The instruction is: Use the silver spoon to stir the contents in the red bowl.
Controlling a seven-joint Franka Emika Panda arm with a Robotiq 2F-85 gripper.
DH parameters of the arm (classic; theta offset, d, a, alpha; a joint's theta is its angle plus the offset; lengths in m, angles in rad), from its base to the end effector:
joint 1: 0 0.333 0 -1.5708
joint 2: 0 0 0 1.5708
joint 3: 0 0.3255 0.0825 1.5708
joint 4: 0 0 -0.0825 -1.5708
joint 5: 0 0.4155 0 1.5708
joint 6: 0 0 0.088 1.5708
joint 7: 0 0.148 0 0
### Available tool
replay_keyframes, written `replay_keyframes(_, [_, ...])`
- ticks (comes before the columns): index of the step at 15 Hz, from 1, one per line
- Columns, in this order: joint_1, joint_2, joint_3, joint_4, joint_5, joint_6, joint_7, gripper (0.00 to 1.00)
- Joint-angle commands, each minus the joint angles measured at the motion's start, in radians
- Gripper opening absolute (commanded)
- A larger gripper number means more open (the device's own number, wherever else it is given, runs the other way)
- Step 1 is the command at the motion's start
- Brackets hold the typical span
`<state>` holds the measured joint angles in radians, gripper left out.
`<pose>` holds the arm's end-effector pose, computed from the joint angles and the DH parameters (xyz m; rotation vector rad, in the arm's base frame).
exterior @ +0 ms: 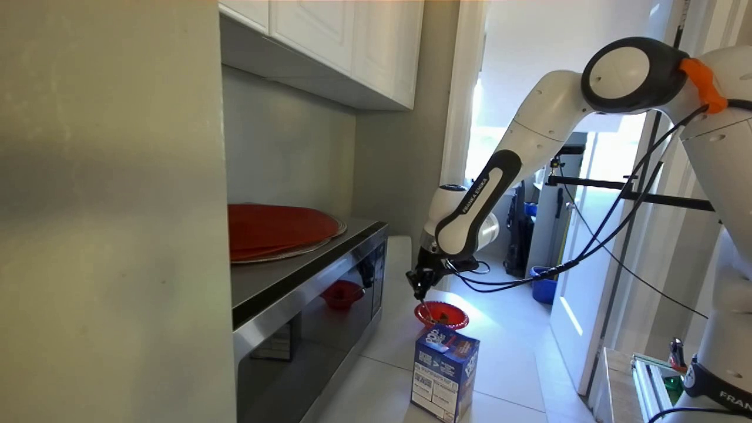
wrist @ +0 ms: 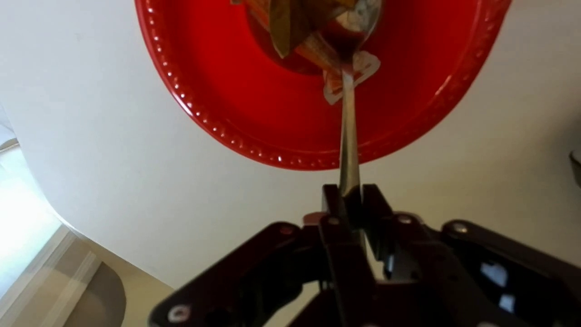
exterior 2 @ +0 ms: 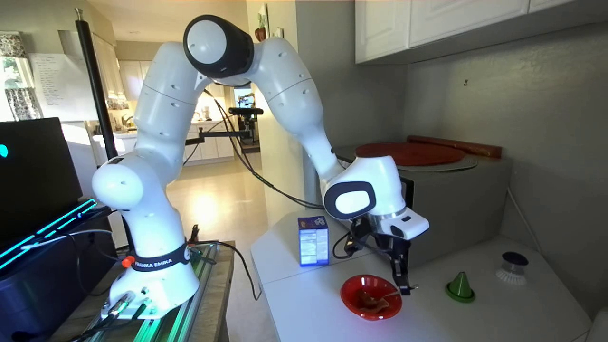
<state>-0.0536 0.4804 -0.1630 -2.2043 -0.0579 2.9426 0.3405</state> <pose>0.5906 -0.1309 0.1300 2.9549 -0.7133 0.4085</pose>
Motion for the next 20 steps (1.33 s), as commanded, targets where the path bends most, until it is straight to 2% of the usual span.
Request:
replay_keyframes(1, [0.027,-0.006,-0.022,0.008,0.03,0.0,-0.034,0.04])
replay_keyframes(3, [0.042,-0.026,-0.031,0.002,0.024,0.0,-0.031,0.04])
replay_keyframes(5, [0.099,-0.051,-0.084,-0.008,-0.012,0.011,-0.005,0.04])
replay_keyframes(9, [0.251,-0.097,-0.229,-0.04,-0.095,0.031,0.051,0.04])
replay_keyframes(12, [0.332,-0.107,-0.306,-0.054,-0.148,0.038,0.097,0.04])
replay_keyframes(16, [0.445,-0.094,-0.426,-0.08,-0.236,0.041,0.185,0.04])
replay_keyframes(20, [0.589,-0.062,-0.587,-0.097,-0.302,0.041,0.272,0.04])
